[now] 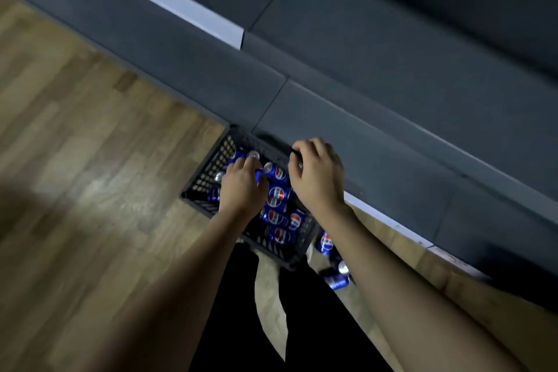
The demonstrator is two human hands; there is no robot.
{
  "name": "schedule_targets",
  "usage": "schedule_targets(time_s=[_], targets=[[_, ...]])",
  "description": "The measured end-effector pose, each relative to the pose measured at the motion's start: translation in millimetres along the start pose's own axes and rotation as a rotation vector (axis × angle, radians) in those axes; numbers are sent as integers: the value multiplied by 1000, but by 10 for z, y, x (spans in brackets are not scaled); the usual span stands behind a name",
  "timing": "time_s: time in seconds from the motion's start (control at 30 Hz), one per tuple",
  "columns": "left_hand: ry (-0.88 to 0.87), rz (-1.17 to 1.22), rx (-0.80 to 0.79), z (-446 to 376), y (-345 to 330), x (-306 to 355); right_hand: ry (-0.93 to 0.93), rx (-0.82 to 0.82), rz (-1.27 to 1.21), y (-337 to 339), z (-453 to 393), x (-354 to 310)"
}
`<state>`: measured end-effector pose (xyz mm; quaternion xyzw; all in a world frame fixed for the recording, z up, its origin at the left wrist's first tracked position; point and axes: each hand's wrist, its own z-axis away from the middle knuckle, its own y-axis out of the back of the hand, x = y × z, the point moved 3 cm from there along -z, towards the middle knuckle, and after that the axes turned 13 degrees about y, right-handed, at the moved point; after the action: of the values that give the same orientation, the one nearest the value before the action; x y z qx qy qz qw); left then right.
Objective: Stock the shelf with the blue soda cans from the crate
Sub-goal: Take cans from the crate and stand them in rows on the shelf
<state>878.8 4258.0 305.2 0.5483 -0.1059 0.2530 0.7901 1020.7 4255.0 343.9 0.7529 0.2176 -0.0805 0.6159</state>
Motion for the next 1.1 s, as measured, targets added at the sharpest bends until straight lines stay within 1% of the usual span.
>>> schedule_targets(time_s=[0.07,0.17,0.23,0.4,0.53,0.63,0.73,0.83,0.9,1.0,1.1], targets=[[46,-24,-45,-45,-237,-218,-32,-122,-17,-394,186,94],[90,-59,-133,-96,-617,-558,-83,-443,-57,-988,479,284],[122,-100,-192,-126,-892,-802,-128,-606,-89,-1361,687,442],[197,-218,-337,-298,-1695,-1398,-234,-828,-55,-2272,1174,816],[222,-293,-387,-531,-2283,-1790,-263,-928,-28,-2932,1449,1056],[256,-306,-407,-746,-2631,-2005,-269,-988,-23,-3415,1588,1188],[280,-308,-404,-999,-2904,-2175,-228,-1014,-14,-3858,1623,1267],[268,-342,-368,-1285,-3121,-2339,-173,-1032,16,-4260,1544,1324],[221,-416,-341,-1483,-3245,-2432,-132,-1036,38,-4513,1460,1366],[113,-565,-307,-1786,-3419,-2550,-106,-1001,61,-4836,1302,1445],[-75,-769,-302,-1998,-3644,-2605,-140,-940,43,-5053,1145,1536]])
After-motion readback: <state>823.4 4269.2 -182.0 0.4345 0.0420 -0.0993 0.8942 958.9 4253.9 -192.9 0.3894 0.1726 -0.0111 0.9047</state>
